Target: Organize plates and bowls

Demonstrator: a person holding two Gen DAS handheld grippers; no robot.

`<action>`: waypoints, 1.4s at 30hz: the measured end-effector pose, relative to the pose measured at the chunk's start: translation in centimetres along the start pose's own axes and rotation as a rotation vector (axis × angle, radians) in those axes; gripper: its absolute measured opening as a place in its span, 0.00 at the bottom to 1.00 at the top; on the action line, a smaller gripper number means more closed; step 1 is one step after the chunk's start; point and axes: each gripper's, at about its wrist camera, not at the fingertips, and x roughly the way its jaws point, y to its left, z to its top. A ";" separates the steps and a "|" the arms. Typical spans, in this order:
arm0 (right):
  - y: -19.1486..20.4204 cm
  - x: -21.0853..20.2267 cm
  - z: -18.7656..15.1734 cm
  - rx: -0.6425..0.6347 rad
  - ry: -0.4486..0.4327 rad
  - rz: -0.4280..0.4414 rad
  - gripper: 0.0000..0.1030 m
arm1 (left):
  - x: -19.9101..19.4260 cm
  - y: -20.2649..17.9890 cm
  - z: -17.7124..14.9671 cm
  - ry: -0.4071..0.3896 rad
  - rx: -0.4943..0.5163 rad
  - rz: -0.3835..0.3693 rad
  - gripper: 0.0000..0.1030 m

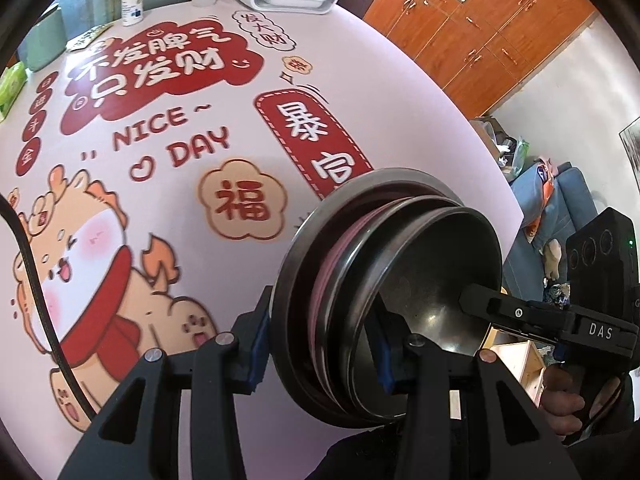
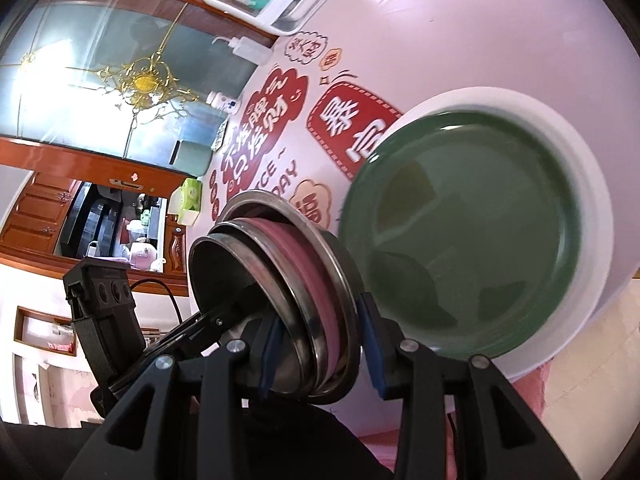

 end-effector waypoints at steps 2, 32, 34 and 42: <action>-0.6 -0.5 0.5 0.004 0.007 -0.006 0.35 | 0.6 -0.7 0.3 0.006 -0.006 -0.005 0.39; -8.0 -3.2 9.3 -0.106 0.279 -0.055 0.35 | 7.9 -8.7 1.7 0.044 -0.305 0.069 0.39; -8.1 -3.3 9.8 -0.131 0.287 -0.058 0.35 | 8.4 -9.0 1.7 0.045 -0.336 0.091 0.39; -7.3 -3.9 10.7 -0.252 0.303 -0.067 0.37 | 8.1 -9.8 1.4 -0.035 -0.425 0.157 0.40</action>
